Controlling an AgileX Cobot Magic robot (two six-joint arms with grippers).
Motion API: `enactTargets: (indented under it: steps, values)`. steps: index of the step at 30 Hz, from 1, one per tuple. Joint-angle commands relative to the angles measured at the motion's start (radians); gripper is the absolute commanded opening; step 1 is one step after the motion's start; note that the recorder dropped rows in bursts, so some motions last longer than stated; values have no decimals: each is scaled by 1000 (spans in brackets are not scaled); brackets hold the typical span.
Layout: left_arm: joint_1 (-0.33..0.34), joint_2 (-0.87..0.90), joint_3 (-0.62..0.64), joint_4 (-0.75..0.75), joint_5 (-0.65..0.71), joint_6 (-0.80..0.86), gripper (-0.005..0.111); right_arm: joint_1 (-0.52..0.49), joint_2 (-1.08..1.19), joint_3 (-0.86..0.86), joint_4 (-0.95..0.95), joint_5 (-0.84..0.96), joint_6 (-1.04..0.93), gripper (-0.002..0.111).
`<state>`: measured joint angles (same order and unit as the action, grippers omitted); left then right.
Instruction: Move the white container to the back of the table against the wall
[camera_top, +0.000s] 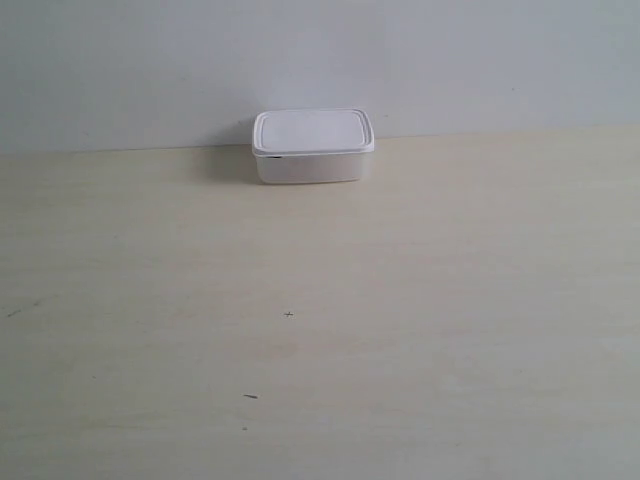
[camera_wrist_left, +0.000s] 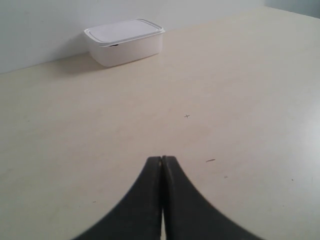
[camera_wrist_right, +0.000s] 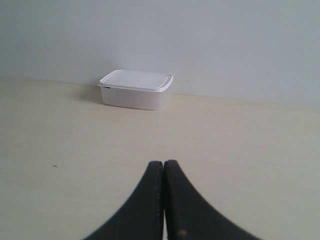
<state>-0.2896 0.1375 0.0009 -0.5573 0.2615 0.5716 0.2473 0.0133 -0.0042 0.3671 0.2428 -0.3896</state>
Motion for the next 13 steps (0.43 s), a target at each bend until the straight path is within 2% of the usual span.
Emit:
enactTargets:
  steps: [1,13]
  values:
    - [0,-4,-1,5,-1,-7,0,-3,-5,4,-7,-5,-2,0]
    - [0,-4,-1,5,14,-7,0,-3,-5,4,-7,-5,-2,0]
